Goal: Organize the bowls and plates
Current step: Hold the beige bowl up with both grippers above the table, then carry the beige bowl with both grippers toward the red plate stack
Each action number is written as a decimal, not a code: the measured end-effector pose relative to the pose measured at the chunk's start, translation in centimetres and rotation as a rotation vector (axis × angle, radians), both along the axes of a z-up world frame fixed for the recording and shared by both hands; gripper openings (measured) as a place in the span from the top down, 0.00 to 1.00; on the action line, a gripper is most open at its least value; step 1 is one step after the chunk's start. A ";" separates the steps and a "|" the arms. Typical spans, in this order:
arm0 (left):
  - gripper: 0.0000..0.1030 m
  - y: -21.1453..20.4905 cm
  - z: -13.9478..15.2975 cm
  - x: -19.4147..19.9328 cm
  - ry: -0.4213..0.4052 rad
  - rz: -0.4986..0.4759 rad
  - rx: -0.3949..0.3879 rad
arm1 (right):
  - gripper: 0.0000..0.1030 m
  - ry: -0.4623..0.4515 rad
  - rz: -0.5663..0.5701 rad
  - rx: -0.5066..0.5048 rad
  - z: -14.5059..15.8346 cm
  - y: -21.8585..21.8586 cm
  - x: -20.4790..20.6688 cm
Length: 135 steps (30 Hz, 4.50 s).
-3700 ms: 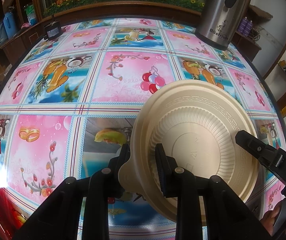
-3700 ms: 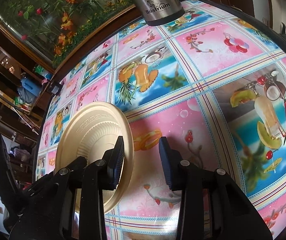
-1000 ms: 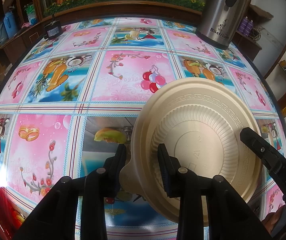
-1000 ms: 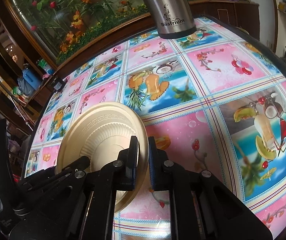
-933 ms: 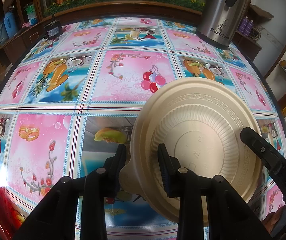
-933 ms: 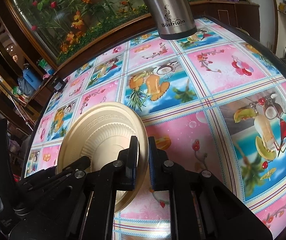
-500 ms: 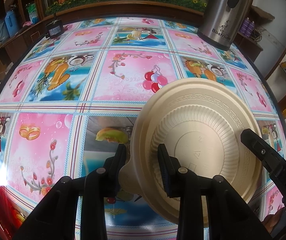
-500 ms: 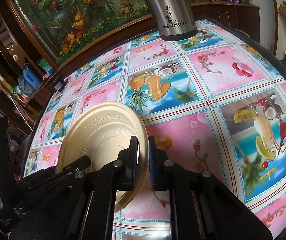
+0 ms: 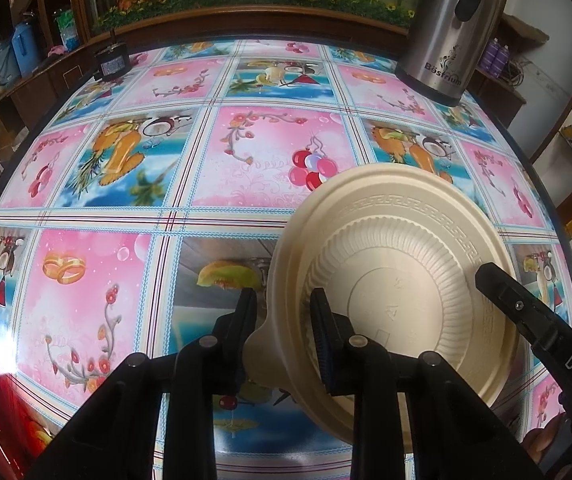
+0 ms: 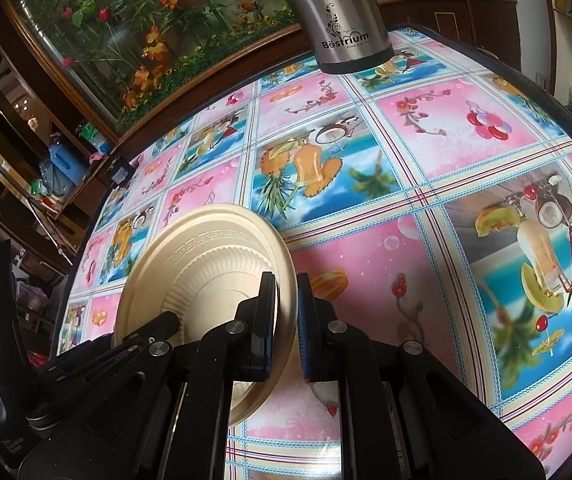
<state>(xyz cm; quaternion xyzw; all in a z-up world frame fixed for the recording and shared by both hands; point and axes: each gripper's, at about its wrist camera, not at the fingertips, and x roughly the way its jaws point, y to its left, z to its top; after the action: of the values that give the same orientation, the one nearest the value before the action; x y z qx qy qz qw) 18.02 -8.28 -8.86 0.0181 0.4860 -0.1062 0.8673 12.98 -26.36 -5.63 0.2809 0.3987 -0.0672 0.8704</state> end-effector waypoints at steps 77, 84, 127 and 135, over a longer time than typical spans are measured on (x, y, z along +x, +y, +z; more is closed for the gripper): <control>0.74 8.5 -0.2 -9.4 -0.033 0.133 0.045 | 0.91 -0.038 0.151 0.022 -0.1 9.0 -5.3; 0.74 9.1 -0.2 -11.3 -0.056 0.130 0.078 | 0.91 -0.044 0.159 0.041 -0.3 10.1 -7.2; 0.72 8.4 -0.3 -10.8 -0.061 0.125 0.112 | 0.88 -0.059 0.155 0.164 -1.0 8.6 -8.0; 0.74 9.7 1.7 -11.7 -0.093 0.134 0.059 | 0.88 -0.105 0.161 0.199 0.3 8.9 -8.6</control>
<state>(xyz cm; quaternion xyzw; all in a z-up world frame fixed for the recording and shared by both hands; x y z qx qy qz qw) 6.32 1.40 -7.17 0.0160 0.4483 -0.0329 0.8932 4.37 -17.46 -5.34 0.3359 0.3784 0.0575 0.8606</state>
